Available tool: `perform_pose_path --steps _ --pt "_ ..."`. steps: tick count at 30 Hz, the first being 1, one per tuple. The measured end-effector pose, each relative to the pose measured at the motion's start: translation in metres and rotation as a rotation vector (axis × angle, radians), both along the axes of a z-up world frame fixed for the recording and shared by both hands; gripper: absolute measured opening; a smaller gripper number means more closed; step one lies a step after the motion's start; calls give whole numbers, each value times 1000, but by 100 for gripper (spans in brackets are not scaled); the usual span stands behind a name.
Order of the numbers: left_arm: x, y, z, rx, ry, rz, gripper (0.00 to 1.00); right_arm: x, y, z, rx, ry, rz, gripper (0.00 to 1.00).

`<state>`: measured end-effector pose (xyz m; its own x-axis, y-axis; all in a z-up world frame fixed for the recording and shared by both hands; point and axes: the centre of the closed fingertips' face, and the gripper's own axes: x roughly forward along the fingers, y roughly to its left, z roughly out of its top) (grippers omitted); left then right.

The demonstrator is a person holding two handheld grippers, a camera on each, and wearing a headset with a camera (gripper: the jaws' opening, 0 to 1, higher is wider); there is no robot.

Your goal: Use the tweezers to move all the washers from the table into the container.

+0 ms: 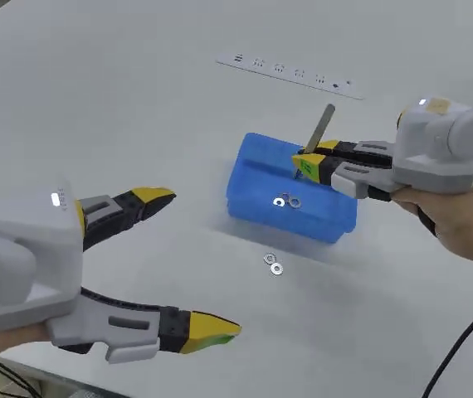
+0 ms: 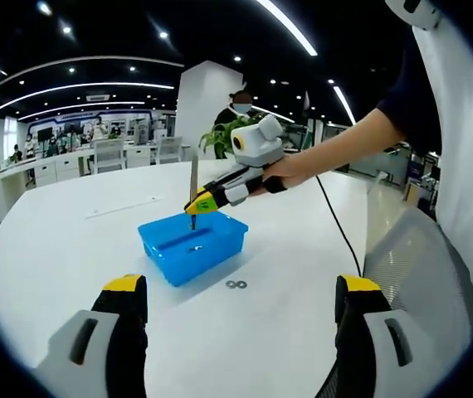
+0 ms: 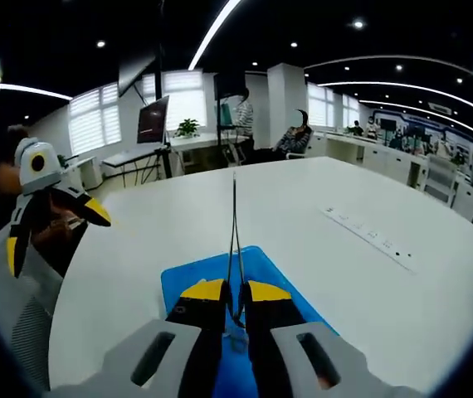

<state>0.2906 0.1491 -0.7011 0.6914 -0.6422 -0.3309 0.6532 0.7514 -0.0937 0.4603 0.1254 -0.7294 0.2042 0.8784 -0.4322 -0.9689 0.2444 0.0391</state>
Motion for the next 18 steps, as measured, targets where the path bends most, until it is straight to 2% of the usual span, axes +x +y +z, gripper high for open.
perform_pose_path --steps 3,8,12,18 --pt "1 1 -2 13 8 -1 99 1 0 -13 -23 10 0 10" --pt "4 1 -1 13 12 10 99 4 -2 -27 -45 21 -16 10" --pt "4 0 -2 11 17 11 99 5 -5 -31 -56 28 -25 10" --pt "4 -3 -4 16 23 4 99 8 -8 -30 -54 29 -35 10"
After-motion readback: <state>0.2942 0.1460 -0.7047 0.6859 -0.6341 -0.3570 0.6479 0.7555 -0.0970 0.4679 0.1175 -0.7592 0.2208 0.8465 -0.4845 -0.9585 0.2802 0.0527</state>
